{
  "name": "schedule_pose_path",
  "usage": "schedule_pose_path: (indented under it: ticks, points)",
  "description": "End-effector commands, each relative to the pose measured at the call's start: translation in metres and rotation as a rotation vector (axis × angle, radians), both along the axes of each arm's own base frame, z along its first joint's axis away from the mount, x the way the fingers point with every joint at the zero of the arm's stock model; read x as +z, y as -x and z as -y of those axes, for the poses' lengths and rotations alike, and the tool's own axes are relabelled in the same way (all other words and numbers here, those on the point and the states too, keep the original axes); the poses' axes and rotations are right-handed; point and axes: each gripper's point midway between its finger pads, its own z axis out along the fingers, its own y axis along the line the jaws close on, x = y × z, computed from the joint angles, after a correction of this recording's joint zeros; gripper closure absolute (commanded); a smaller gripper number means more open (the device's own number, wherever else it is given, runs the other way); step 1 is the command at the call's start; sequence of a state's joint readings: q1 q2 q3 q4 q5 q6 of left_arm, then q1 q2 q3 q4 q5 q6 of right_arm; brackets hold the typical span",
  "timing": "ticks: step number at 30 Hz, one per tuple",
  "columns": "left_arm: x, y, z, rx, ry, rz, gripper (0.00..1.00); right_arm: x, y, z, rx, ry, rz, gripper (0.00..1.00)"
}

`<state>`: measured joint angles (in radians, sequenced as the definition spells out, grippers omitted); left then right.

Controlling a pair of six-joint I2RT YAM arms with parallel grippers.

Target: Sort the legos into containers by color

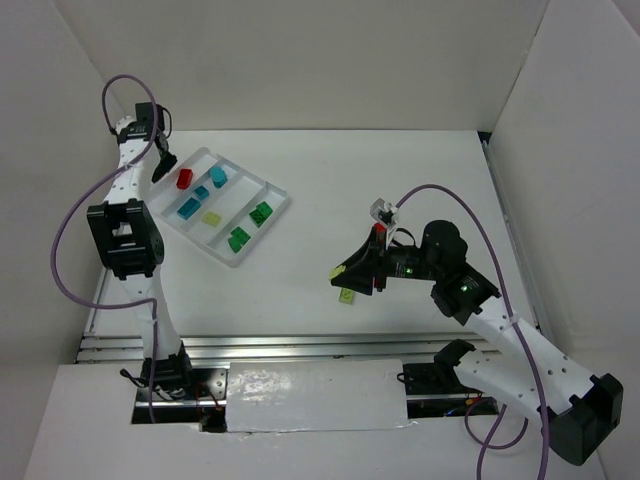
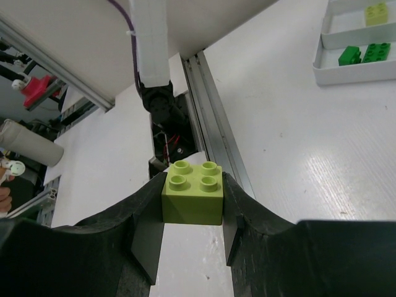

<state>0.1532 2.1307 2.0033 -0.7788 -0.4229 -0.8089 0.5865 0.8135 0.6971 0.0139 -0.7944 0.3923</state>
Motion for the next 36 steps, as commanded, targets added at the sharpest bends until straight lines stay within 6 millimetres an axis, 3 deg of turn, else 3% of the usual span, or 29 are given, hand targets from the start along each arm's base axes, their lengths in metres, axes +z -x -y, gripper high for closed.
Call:
schedule_pose_path:
  ticks: [1,8,16,23,29,32,33,34,36]
  points:
    - [-0.009,0.004,-0.029,0.033,-0.065,-0.089,1.0,0.009,0.0,0.0,0.009,-0.028,0.042,1.0]
    - [-0.033,-0.003,-0.033,0.013,-0.02,-0.097,0.95,0.013,0.001,-0.001,0.021,-0.03,0.051,1.0]
    - [-0.024,-0.009,-0.021,-0.046,0.015,-0.04,0.94,0.008,-0.002,-0.002,0.014,-0.021,0.042,1.0]
    - [-0.045,-0.009,-0.012,-0.064,0.074,-0.086,0.81,0.009,-0.001,-0.001,0.013,-0.019,0.044,1.0]
    - [-0.052,-0.006,-0.009,-0.059,0.091,-0.085,0.41,0.007,0.0,0.0,0.016,-0.016,0.045,1.0]
    - [-0.051,-0.008,-0.01,-0.054,0.085,-0.085,0.31,0.006,0.0,-0.001,0.024,-0.014,0.043,1.0]
    - [-0.051,-0.007,-0.011,-0.05,0.081,-0.09,0.22,0.005,0.0,-0.001,0.024,-0.013,0.041,1.0]
    - [-0.048,-0.008,-0.012,-0.05,0.079,-0.084,0.06,0.006,0.001,-0.001,0.027,-0.014,0.042,1.0]
    - [-0.042,-0.008,-0.012,-0.048,0.077,-0.077,0.01,0.006,0.001,-0.001,0.027,-0.015,0.043,1.0]
